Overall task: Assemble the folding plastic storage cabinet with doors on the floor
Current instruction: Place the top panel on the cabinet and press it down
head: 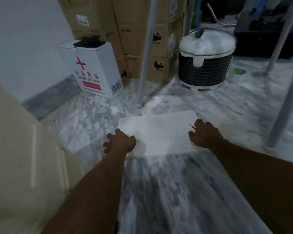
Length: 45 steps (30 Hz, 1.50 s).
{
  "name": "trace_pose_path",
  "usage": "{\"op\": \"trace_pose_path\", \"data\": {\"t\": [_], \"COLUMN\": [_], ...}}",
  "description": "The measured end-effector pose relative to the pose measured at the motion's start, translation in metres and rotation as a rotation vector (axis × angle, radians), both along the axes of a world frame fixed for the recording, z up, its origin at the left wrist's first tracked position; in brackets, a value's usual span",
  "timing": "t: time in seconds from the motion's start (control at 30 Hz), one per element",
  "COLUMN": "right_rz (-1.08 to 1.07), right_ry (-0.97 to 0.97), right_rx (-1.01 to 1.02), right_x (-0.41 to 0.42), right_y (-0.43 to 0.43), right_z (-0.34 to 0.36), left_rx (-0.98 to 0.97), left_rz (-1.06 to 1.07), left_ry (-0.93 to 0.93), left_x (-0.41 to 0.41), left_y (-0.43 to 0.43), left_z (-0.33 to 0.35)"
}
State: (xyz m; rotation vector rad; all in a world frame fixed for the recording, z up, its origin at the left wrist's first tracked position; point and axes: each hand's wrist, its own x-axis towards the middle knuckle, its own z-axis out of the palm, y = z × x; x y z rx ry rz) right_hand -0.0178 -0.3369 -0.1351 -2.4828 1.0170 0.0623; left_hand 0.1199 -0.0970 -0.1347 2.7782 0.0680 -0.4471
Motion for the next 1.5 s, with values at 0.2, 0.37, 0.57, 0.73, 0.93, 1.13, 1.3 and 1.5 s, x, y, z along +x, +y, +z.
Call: {"op": "trace_pose_path", "data": {"t": [0.2,0.37,0.57,0.73,0.93,1.13,1.3,1.5], "right_rz": [-0.114,-0.231,-0.27,-0.248,-0.172,-0.167,-0.185,-0.091], "right_ry": [0.007,-0.013,0.028,-0.011,-0.075,-0.153,-0.217,-0.29], "right_rx": [-0.012,0.074,0.082,0.052,-0.029,-0.126,-0.146,-0.155], "right_x": [0.01,0.016,-0.002,-0.025,-0.064,-0.115,-0.142,-0.149], "right_y": [-0.01,-0.011,-0.02,-0.026,-0.024,-0.018,0.008,0.074], "right_z": [-0.028,-0.032,-0.011,0.044,0.134,0.237,0.315,0.383], "left_rx": [-0.074,-0.082,-0.205,-0.198,-0.198,-0.106,-0.049,-0.21], "left_rz": [0.168,0.228,0.251,0.174,0.062,-0.131,-0.181,-0.053], "left_ry": [0.046,0.03,0.002,-0.04,-0.124,-0.322,-0.457,-0.484], "left_x": [0.012,0.009,-0.003,-0.021,-0.053,-0.099,-0.127,-0.149], "left_y": [0.003,0.004,0.001,-0.003,0.0,0.007,0.037,0.128], "left_z": [-0.032,-0.027,0.002,0.06,0.156,0.274,0.365,0.431]}}
